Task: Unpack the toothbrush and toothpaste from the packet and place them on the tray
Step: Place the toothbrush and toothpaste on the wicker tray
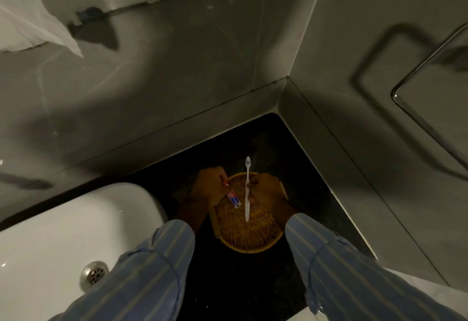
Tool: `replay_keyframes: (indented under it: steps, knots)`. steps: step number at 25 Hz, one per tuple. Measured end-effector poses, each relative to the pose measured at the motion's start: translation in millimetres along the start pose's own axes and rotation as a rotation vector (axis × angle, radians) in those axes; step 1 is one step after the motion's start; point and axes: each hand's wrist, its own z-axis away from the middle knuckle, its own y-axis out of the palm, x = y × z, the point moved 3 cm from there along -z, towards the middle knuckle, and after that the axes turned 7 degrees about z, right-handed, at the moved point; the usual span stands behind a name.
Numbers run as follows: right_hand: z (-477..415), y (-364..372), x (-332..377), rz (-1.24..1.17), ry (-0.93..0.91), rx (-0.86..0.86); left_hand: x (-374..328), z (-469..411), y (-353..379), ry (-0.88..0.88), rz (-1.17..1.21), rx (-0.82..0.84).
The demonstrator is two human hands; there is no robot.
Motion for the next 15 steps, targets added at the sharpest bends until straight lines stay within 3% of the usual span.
replay_keyframes:
  steps: [15]
  knots:
    - [25, -7, 5, -0.145, -0.003, -0.054, 2, 3, -3, -0.012, -0.007, -0.033]
